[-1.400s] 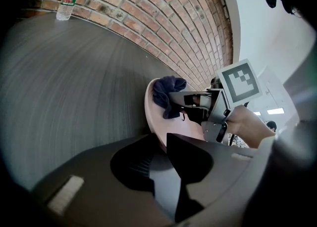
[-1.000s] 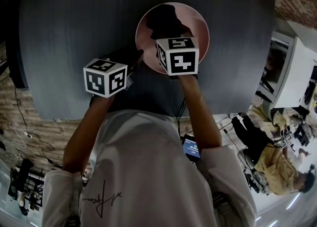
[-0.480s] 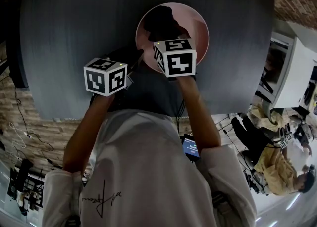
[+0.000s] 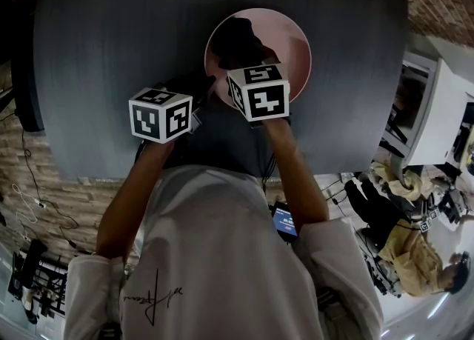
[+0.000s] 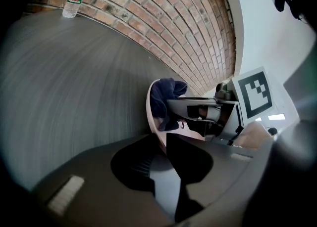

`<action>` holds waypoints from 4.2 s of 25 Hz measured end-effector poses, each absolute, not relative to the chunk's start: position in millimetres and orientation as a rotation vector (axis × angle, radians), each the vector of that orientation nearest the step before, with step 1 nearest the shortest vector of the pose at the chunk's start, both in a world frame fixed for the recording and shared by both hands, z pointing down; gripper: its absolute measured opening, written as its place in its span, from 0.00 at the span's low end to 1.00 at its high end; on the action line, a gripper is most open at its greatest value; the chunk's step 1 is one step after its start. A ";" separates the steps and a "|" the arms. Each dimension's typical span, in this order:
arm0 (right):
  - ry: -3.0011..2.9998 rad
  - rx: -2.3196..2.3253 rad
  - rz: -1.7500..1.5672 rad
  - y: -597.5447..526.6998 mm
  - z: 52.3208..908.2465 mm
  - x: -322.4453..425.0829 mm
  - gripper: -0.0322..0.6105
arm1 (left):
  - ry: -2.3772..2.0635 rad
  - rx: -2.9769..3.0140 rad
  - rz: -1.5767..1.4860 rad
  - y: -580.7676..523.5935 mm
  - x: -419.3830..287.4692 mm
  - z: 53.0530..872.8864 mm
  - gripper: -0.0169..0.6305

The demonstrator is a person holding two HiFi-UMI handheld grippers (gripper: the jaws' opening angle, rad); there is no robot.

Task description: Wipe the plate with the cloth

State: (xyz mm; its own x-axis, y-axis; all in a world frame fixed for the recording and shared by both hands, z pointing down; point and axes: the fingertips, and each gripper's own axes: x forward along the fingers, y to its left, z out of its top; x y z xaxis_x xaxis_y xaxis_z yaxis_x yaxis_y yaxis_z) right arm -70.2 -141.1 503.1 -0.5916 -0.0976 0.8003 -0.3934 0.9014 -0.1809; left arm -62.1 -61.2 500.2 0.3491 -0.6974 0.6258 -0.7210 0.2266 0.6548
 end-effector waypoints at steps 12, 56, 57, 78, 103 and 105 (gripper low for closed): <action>-2.179 0.280 0.440 -121.9 501.4 -66.0 0.16 | -1.362 1.473 0.010 -60.2 -62.1 498.7 0.16; -2.079 -0.012 0.486 -77.5 502.4 -28.0 0.16 | -1.347 1.446 0.012 -58.3 -65.4 504.6 0.14; -2.077 -0.017 0.484 -76.8 502.2 -27.1 0.16 | -1.348 1.446 0.011 -58.2 -65.3 504.4 0.14; -2.030 -0.122 0.452 -66.6 502.0 -8.8 0.16 | -1.352 1.449 0.016 -59.7 -67.6 503.0 0.12; -1.979 -0.210 0.427 -62.8 503.2 14.7 0.16 | -1.357 1.452 0.015 -60.3 -67.8 502.6 0.12; -1.975 -0.215 0.423 -63.1 503.1 16.4 0.16 | -1.364 1.456 0.012 -61.4 -69.2 501.2 0.12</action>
State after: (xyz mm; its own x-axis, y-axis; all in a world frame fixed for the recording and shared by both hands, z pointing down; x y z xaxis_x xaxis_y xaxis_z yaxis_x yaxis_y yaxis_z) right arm 16.4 -63.1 503.1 -0.4285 0.3351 0.8391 -0.0380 0.9212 -0.3873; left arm -69.2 -61.4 501.2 0.3401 -0.6987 0.6294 -0.7101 0.2480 0.6590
